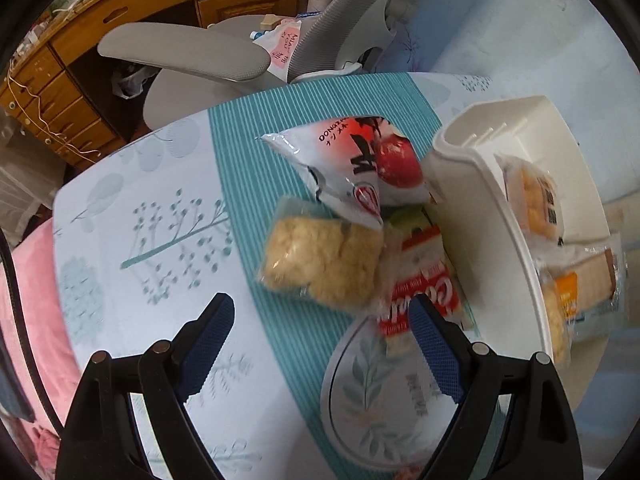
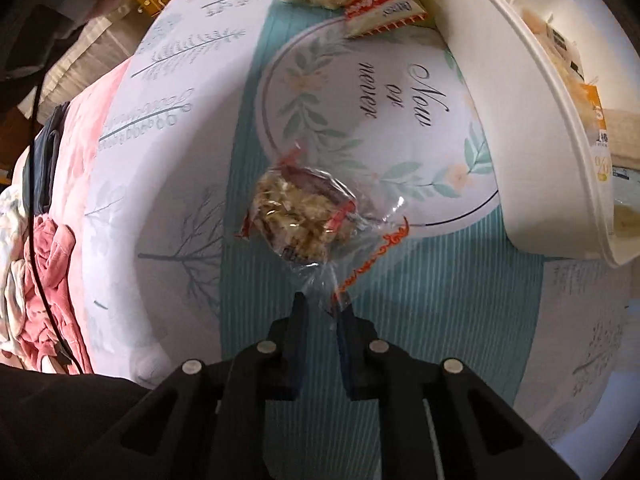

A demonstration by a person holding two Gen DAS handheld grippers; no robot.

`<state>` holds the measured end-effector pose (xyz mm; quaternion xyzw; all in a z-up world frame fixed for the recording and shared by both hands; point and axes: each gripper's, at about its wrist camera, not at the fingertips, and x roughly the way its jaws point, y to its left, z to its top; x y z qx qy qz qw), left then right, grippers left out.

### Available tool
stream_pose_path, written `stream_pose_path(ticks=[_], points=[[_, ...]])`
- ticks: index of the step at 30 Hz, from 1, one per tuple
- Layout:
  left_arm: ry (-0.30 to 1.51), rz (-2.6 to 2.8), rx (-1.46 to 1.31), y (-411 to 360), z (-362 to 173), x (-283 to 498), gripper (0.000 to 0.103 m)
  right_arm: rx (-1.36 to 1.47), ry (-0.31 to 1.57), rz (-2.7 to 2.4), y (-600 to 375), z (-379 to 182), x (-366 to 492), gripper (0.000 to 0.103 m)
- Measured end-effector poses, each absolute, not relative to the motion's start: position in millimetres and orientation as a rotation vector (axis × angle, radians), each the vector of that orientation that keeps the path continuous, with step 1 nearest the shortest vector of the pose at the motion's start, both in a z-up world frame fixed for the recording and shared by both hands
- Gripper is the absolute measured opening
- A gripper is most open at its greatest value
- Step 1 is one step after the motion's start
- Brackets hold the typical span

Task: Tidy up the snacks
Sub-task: 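Grasp the beige cracker pack with left tool while right tool holds nut pack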

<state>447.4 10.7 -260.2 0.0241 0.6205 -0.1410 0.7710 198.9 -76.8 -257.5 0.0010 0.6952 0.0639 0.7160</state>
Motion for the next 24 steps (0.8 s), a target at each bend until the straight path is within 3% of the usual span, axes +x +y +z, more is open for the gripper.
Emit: stream_pose_path(ticks=[14, 18, 21, 24], points=[[1.359, -0.315, 0.030, 5, -299, 477, 0.088, 0.116, 1.395, 0.179, -108, -240, 215, 0.016], [1.348, -0.310, 0.019, 9, -302, 481, 0.077, 0.105, 1.327, 0.173, -109, -230, 218, 0.016], [1.334, -0.307, 0.009, 15, -300, 478, 0.071, 0.108, 1.294, 0.162, -116, -225, 220, 0.021], [1.335, -0.304, -0.002, 22, -300, 473, 0.070, 0.114, 1.272, 0.135, -120, -222, 222, 0.034]])
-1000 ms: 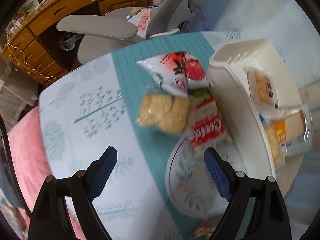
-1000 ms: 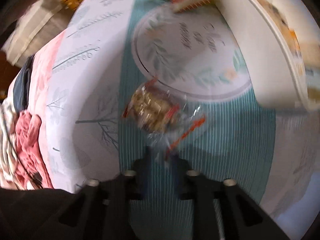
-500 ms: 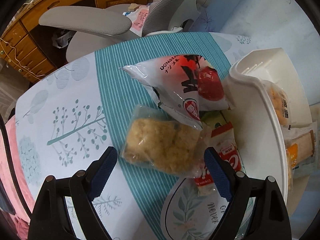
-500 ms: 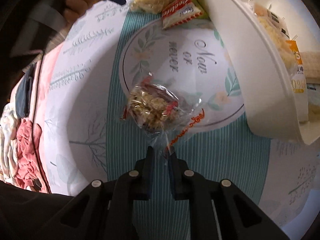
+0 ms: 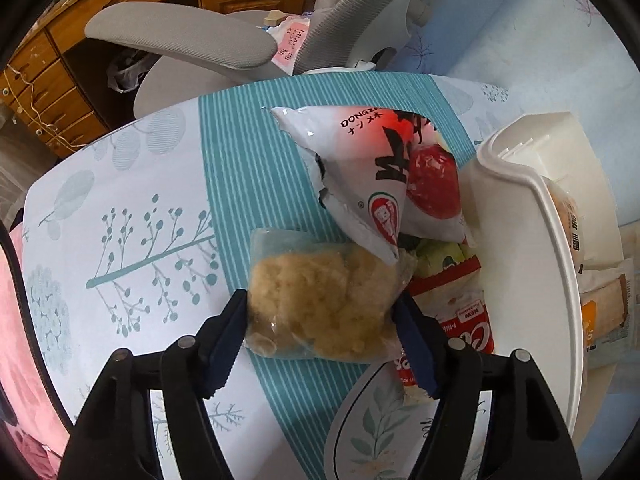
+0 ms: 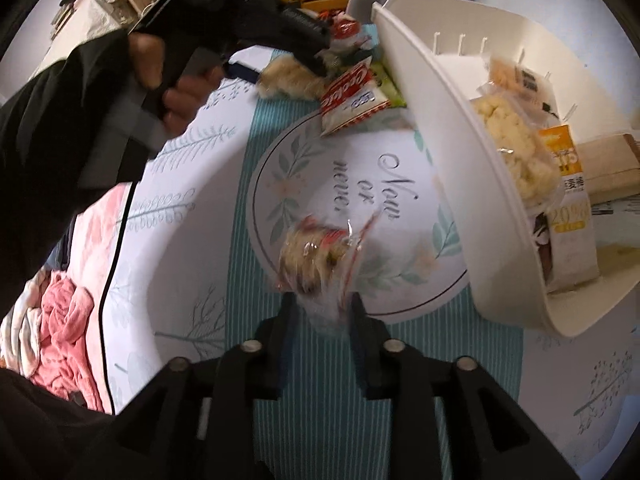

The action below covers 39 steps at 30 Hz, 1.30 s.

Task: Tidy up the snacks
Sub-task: 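Grasp the beige cracker pack with left tool while right tool holds nut pack, then carry both held packs over the white basket and open both tools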

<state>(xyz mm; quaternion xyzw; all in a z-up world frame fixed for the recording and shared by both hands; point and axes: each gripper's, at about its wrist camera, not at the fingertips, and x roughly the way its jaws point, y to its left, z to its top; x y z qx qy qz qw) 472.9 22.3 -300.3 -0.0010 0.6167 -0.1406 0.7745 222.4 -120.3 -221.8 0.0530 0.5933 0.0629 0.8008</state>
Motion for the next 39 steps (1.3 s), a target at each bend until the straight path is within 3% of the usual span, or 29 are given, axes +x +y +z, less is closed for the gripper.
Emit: stream_pose_path(ticks=[2, 8, 21, 24, 27, 29, 39], points=[[1.343, -0.300, -0.004, 26, -299, 470, 0.069, 0.116, 1.258, 0.126, -122, -219, 224, 0.050], [1.362, -0.283, -0.044, 46, -294, 449, 0.069, 0.101, 1.237, 0.128, -113, -223, 229, 0.072], [1.386, -0.209, -0.095, 100, -268, 363, 0.069, 0.159, 1.218, 0.118, -97, -241, 249, 0.075], [1.394, -0.209, -0.095, 106, -263, 339, 0.069, 0.210, 1.230, 0.095, -99, -243, 247, 0.071], [1.403, -0.214, -0.116, 110, -257, 317, 0.069, 0.234, 1.252, 0.086, -100, -246, 245, 0.054], [1.405, -0.217, -0.129, 107, -253, 306, 0.069, 0.236, 1.289, 0.077, -100, -251, 243, 0.037], [1.393, -0.269, -0.121, 102, -226, 235, 0.069, 0.330, 1.277, 0.064, -100, -239, 205, 0.031]])
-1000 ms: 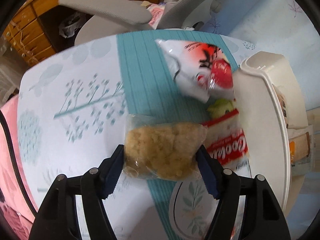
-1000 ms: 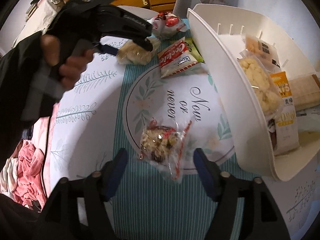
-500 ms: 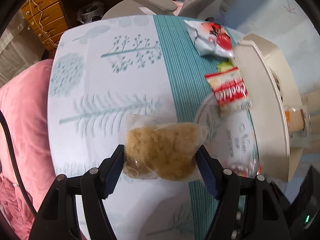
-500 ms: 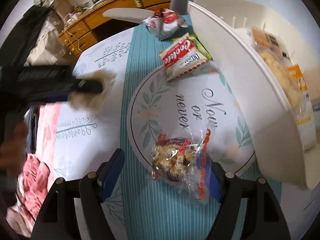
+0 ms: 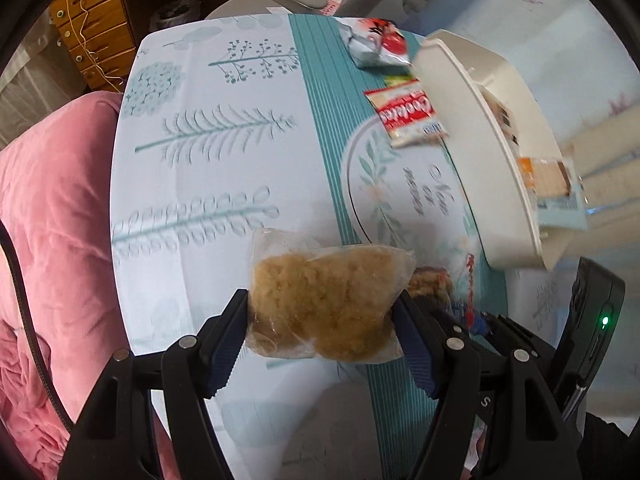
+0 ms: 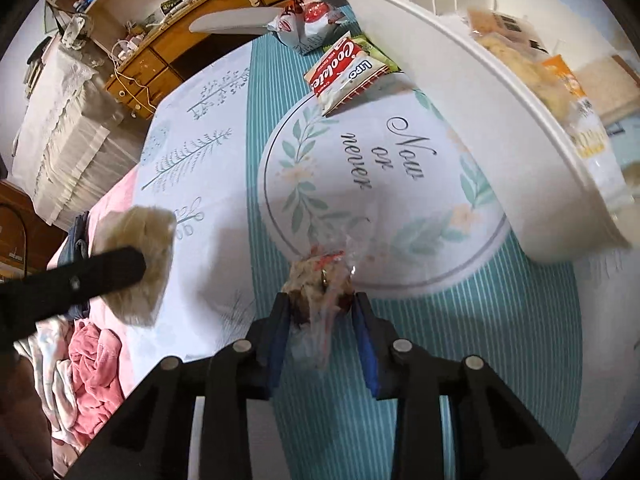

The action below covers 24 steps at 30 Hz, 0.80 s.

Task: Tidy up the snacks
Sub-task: 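Carry both held packs over the white basket and open both tools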

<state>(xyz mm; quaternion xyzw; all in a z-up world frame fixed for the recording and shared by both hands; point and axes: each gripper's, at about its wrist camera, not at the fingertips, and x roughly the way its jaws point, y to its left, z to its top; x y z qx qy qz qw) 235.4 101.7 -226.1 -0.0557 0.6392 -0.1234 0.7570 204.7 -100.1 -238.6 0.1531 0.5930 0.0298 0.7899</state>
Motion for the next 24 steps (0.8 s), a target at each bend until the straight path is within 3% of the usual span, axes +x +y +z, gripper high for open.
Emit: stream_pose_path(ticks=[24], points=[[1.152, -0.337, -0.313, 43, -135, 139, 0.070, 0.287, 0.987, 0.194, -159, -136, 146, 0.031]])
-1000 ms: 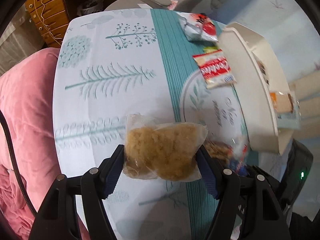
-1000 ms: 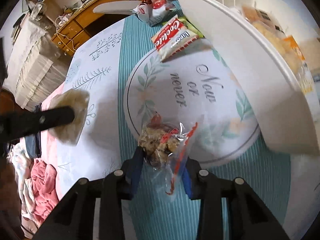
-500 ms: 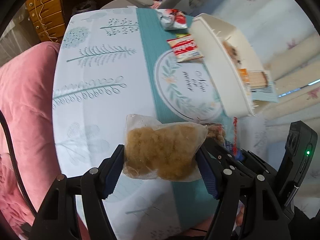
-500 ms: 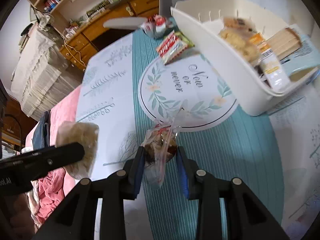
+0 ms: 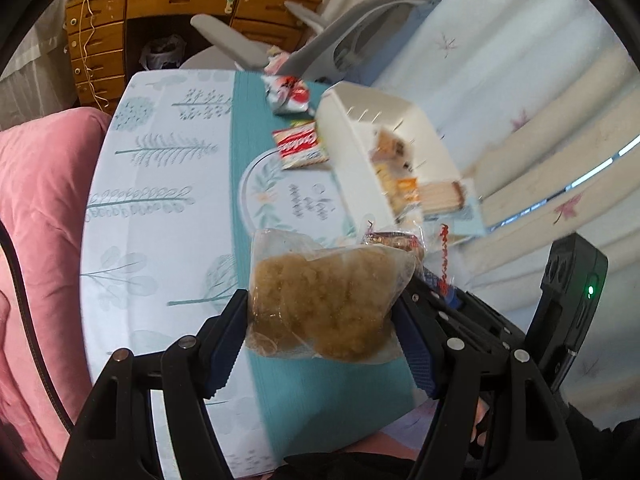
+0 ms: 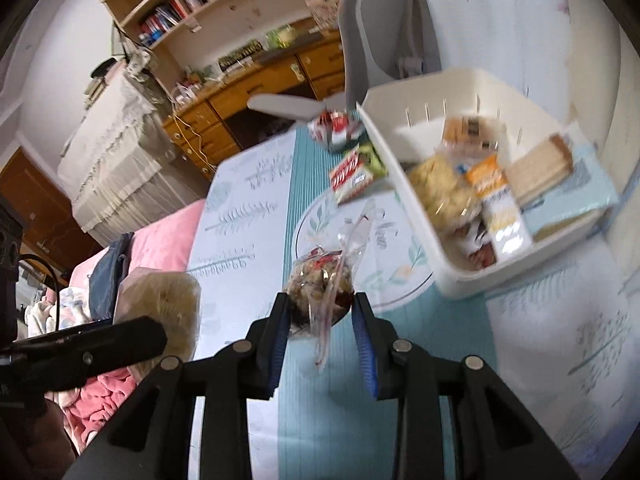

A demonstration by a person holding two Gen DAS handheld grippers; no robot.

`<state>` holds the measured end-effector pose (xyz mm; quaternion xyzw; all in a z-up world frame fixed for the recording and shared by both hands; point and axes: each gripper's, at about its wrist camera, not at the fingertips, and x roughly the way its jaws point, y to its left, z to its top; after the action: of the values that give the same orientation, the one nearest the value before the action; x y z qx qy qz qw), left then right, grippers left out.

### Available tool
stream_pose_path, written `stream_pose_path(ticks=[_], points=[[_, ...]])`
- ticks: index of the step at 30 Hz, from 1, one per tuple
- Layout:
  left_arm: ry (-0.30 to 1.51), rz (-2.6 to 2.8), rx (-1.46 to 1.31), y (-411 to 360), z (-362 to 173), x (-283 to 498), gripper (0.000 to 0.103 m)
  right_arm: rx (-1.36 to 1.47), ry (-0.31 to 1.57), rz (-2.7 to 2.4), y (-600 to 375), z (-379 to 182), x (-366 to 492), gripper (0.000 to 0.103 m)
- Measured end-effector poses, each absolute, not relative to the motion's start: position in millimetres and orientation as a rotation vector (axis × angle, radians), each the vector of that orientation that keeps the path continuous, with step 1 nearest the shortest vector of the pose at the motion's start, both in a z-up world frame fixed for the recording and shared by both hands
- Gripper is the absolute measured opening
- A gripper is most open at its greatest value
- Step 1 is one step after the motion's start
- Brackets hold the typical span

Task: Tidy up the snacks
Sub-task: 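Carry both held packs over the white basket and open both tools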

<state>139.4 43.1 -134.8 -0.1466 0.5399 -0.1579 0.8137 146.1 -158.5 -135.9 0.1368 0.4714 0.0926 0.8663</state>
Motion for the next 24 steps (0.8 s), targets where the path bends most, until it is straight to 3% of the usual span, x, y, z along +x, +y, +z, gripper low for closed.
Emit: stream_pose_path(ticks=[24], points=[[1.052, -0.309, -0.390, -118, -136, 186, 0.070, 0.067, 0.951, 0.268, -299, -110, 183, 0.032]])
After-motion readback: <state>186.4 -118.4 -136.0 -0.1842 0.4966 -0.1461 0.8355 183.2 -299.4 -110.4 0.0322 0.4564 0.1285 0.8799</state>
